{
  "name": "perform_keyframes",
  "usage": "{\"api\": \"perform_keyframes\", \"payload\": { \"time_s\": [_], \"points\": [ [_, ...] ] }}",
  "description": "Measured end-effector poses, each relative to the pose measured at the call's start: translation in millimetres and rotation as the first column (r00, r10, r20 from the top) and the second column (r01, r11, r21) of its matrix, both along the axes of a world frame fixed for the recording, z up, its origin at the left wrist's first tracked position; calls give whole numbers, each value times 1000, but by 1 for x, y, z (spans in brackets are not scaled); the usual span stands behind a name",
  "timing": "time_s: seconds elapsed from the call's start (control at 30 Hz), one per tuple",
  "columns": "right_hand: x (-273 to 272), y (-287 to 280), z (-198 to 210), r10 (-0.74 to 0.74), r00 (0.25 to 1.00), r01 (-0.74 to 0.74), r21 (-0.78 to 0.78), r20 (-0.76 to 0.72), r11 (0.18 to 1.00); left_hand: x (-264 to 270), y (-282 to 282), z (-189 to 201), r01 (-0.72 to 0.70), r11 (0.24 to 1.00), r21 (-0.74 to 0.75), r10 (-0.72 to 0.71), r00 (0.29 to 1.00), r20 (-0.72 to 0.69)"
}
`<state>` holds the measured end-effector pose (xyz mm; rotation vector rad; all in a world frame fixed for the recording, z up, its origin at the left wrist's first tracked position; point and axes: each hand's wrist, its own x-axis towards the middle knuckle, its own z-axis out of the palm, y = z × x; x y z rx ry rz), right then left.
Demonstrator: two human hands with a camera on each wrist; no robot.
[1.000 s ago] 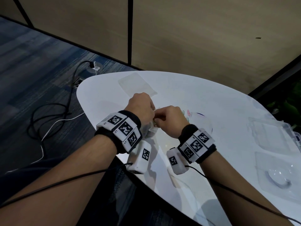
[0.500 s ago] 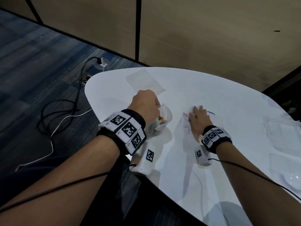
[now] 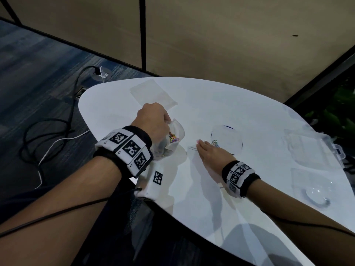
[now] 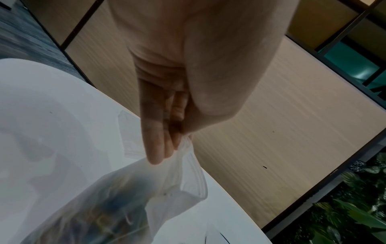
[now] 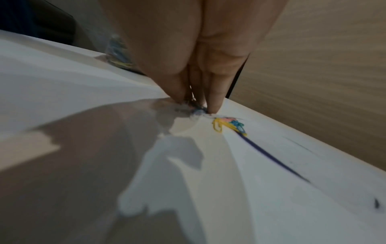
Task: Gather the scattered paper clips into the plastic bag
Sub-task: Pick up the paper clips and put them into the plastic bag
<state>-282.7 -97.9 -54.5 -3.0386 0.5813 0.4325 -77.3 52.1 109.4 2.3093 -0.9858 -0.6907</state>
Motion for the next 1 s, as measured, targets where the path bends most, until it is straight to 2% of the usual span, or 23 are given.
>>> {"api": "perform_keyframes", "payload": {
  "time_s": [0.2,0.27,0.33,0.4,0.47,0.53,0.57,0.6,0.63,0.7,0.77,0.8,0.83,0.87,0.93,0.97,1.0],
  "points": [
    [26,24,30,-119,990,109,-119,-81,987,-8,-5,0,16,1000,5,-16,1000,-8],
    [32,20,39,-195,978,188,-101,-70,977,-8,-4,1,15,1000,6,-15,1000,-10],
    [35,6,42,-345,939,345,16,7,938,-6,-4,1,12,1000,6,-12,1000,-11],
    [34,-12,46,-574,811,530,273,114,803,-5,-4,1,9,1000,3,-9,1000,-8],
    [32,-24,55,-736,665,598,503,124,625,-7,-5,1,14,1000,6,-14,1000,-10],
    [30,-31,70,-867,488,569,715,103,406,-8,-6,1,20,1000,11,-20,1000,-20],
    [31,-32,81,-906,414,495,812,92,309,-8,-6,1,19,1000,12,-19,1000,-24],
    [35,-30,92,-924,373,383,893,84,236,-8,-5,1,18,1000,13,-18,1000,-24],
    [40,-26,105,-928,363,265,946,81,187,-7,-5,1,16,1000,12,-15,1000,-24],
    [53,-10,126,-904,419,99,985,85,138,-7,-5,1,14,1000,11,-14,1000,-25],
    [66,10,141,-857,508,55,990,85,131,-7,-5,1,13,1000,7,-13,1000,-17],
    [72,20,144,-829,552,71,985,90,155,-8,-5,1,13,1000,5,-13,1000,-9],
    [77,28,145,-791,602,104,971,112,216,-8,-6,1,12,1000,1,-12,1000,-1],
    [81,35,144,-738,657,144,936,153,322,-7,-6,1,10,1000,-3,-10,1000,2],
    [85,45,141,-590,764,187,786,260,589,-5,-5,2,5,1000,-4,-6,1000,-13],
    [86,48,143,-522,797,174,712,303,680,-5,-5,3,3,1000,-3,-3,1000,-19],
    [85,48,145,-486,806,155,672,338,724,-4,-5,4,0,1000,-4,0,1000,-21]
  ]
}}
